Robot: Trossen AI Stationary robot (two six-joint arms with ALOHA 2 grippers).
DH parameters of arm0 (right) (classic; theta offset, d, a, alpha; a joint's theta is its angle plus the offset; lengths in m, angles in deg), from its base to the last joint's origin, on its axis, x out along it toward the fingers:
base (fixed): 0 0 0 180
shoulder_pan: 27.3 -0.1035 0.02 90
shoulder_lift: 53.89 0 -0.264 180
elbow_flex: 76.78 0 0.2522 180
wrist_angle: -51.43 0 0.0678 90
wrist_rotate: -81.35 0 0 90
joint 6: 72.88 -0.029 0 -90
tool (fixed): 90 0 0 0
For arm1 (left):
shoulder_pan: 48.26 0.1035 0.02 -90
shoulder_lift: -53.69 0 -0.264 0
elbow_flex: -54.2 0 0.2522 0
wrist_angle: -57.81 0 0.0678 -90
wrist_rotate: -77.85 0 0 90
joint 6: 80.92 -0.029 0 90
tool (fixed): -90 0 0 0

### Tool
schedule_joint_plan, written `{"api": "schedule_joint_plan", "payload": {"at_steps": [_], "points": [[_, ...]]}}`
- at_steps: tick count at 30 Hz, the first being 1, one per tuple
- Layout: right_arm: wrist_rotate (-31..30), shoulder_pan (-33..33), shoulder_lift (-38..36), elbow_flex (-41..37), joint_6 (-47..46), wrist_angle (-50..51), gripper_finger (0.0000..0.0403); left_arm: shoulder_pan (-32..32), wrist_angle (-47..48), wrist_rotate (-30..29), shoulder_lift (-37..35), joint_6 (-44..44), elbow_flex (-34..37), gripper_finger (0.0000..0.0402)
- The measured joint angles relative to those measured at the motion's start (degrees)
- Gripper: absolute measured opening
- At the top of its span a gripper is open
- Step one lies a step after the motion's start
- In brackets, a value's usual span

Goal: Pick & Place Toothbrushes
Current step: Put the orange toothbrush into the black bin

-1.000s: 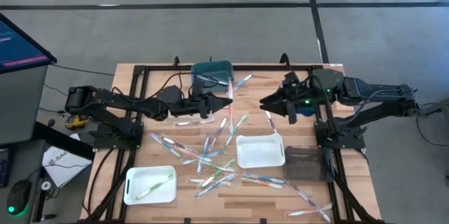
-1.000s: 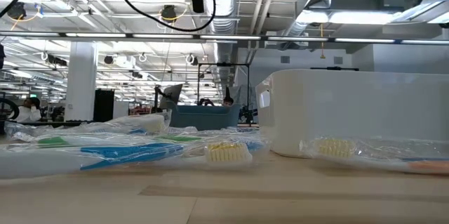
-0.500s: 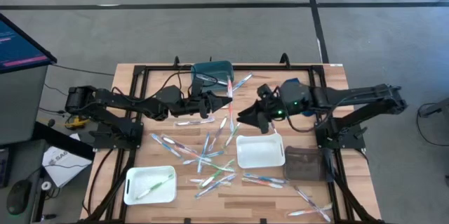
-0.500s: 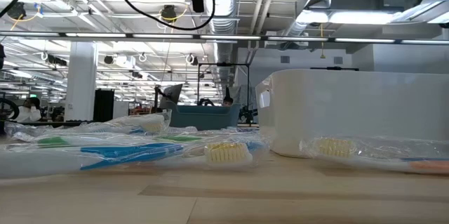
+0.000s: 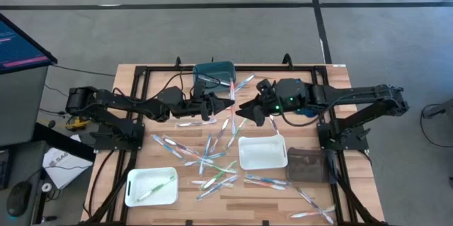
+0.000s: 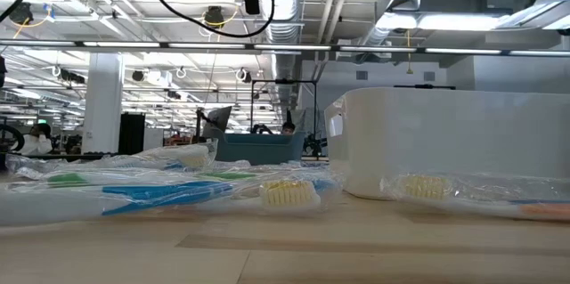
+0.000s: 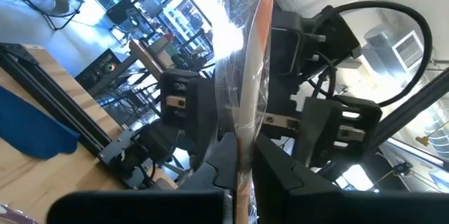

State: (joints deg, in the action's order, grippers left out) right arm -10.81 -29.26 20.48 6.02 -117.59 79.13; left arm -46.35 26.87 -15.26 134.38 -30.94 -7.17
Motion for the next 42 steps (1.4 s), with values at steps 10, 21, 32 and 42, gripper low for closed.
{"api": "schedule_joint_plan", "payload": {"at_steps": [10, 21, 32, 42], "points": [[-2.5, 0.0, 0.0, 0.0, -0.5, 0.5, 0.0249, 0.0, 0.3, -0.6, 0.0, 0.0, 0.0, 0.0012], [-3.6, -2.1, 4.1, -0.1, -2.4, -1.4, 0.0249, 0.0, 2.8, -0.8, 0.0, 0.0, 0.0, 0.0012], [-4.1, -2.5, 5.2, 0.0, -3.4, -3.7, 0.0244, -0.3, 3.8, -0.7, 0.0, 0.0, 0.0, 0.0012], [-3.8, -3.0, 7.5, 0.0, -5.5, -7.0, 0.0187, -0.3, 3.9, -0.7, 0.0, 0.0, 0.0, 0.0012]]}}
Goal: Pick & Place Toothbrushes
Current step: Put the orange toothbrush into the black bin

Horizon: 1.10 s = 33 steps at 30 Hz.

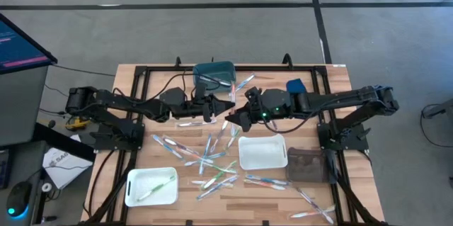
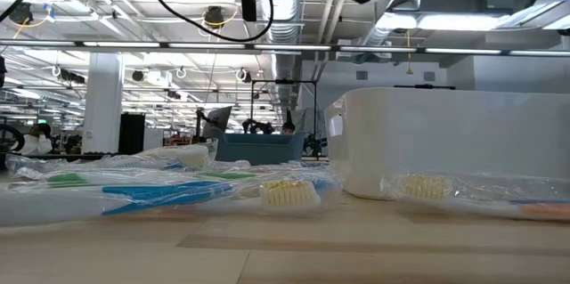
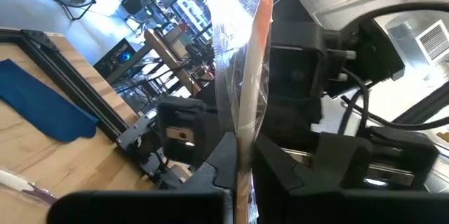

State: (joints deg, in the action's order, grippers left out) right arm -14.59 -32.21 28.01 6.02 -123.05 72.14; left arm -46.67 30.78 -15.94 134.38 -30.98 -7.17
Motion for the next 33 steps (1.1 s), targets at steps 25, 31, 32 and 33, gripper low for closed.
{"api": "schedule_joint_plan", "payload": {"at_steps": [25, 31, 32, 33], "points": [[5.5, 0.0, -3.0, 0.0, 4.1, 7.9, 0.0012, -0.5, -0.2, 0.7, -0.5, -2.9, 0.0, 0.0088], [5.5, 0.0, -6.7, 1.1, 5.1, 18.0, 0.0014, -0.2, 0.0, 3.5, -1.3, -3.2, 0.0, 0.011], [5.5, 0.0, -7.4, 1.7, 6.0, 20.1, 0.0012, 0.0, -0.1, 4.5, -1.4, -3.2, 0.0, 0.0113], [5.6, 0.0, -8.2, 2.2, 6.9, 22.8, 0.0012, 0.1, -0.1, 5.5, -1.4, -3.2, 0.0, 0.0116]]}}
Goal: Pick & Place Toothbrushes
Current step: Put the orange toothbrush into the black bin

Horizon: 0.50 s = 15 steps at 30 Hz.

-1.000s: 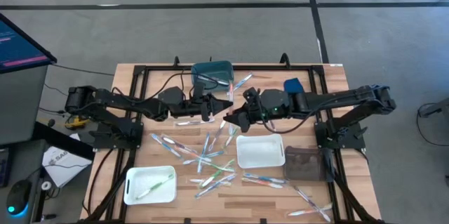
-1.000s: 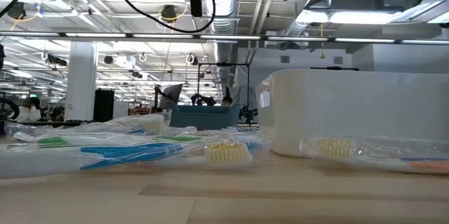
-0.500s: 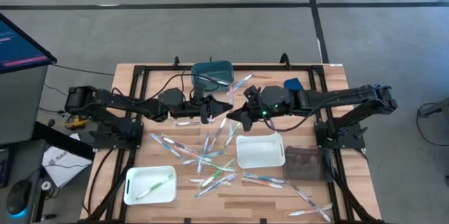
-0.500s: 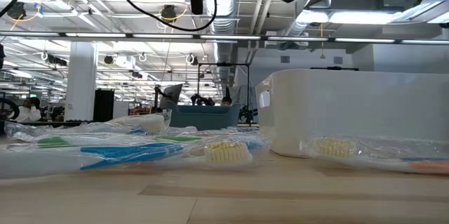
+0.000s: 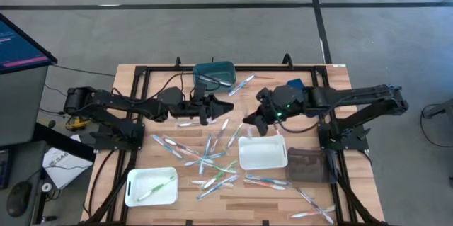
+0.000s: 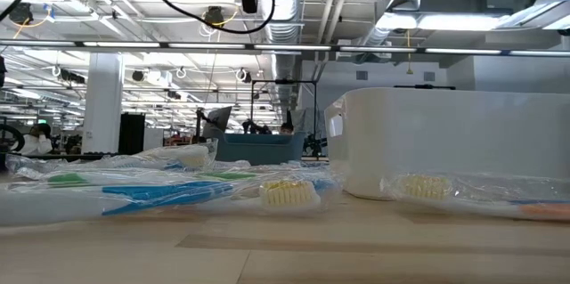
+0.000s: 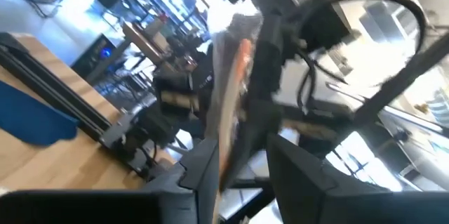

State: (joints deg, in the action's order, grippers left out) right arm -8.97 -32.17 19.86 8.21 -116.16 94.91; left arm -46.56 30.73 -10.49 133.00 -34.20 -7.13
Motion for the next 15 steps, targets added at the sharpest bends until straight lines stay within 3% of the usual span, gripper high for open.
{"api": "schedule_joint_plan", "payload": {"at_steps": [8, 15], "points": [[2.2, -1.1, -5.9, 3.0, 1.8, 23.3, 0.0012, 0.2, 1.5, 1.8, 0.0, 0.0, 0.0, 0.0121], [0.9, -8.7, -8.8, 3.0, -2.0, 42.6, 0.0012, 0.0, 1.7, 1.8, 0.0, 0.0, 0.0, 0.012]]}}
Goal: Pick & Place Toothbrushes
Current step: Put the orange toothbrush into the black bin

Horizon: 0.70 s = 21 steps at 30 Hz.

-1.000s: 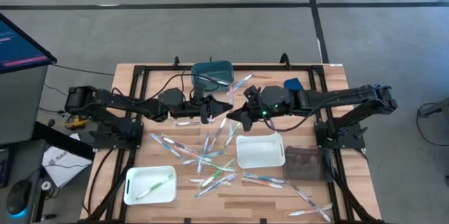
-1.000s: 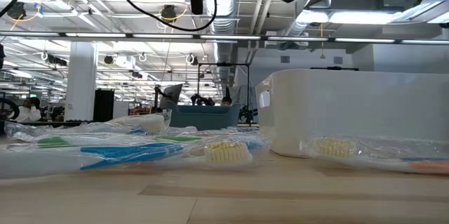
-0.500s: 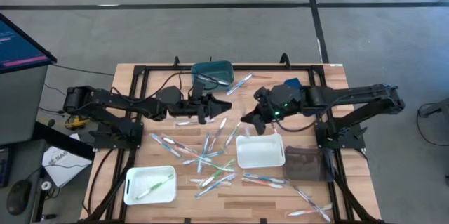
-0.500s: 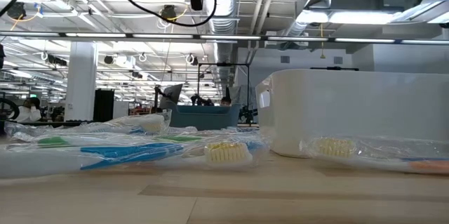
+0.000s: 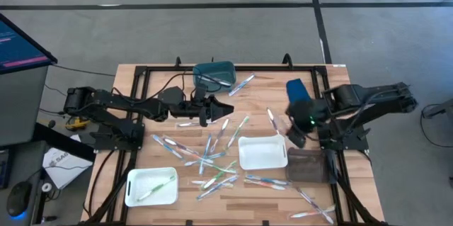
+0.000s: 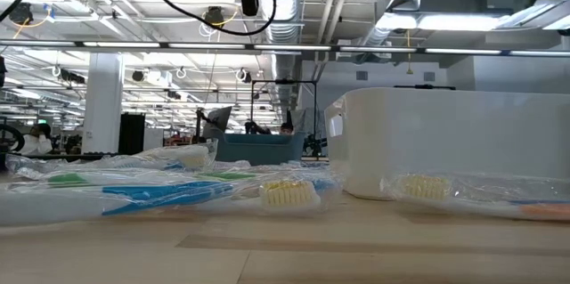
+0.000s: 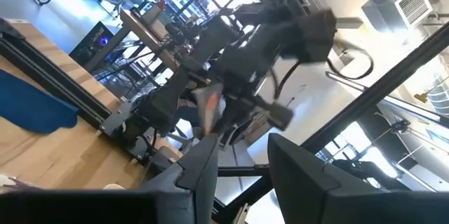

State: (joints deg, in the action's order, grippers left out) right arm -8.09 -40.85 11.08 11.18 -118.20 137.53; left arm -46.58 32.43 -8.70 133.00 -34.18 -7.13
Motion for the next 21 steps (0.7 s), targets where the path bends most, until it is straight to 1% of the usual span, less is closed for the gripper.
{"api": "schedule_joint_plan", "payload": {"at_steps": [4, 6, 11, 15, 17, 21], "points": [[-3.7, -7.0, -0.4, -0.5, -3.8, 10.0, 0.0012, -0.1, 0.7, 0.0, 0.0, 0.2, 0.0, 0.012], [-5.3, -11.5, -0.6, -0.7, -6.0, 12.6, 0.0012, -0.5, 0.7, 0.0, 0.0, 0.2, 0.0, 0.012], [-8.8, -21.1, -0.4, -0.6, -11.3, 13.2, 0.0012, -1.1, 0.7, 0.0, 0.0, 0.2, 0.0, 0.012], [-10.3, -25.3, 1.0, -1.5, -16.0, 15.5, 0.0012, -1.3, 0.8, 0.0, 0.0, 0.2, 0.0, 0.012], [-10.1, -27.1, 0.9, -3.7, -18.5, 14.7, 0.0012, -1.3, 0.9, 0.0, 0.0, 0.2, 0.0, 0.012], [-6.8, -30.7, 0.2, -9.9, -23.3, 9.9, 0.0012, -1.3, 1.1, 0.0, 0.0, 0.2, 0.0, 0.012]]}}
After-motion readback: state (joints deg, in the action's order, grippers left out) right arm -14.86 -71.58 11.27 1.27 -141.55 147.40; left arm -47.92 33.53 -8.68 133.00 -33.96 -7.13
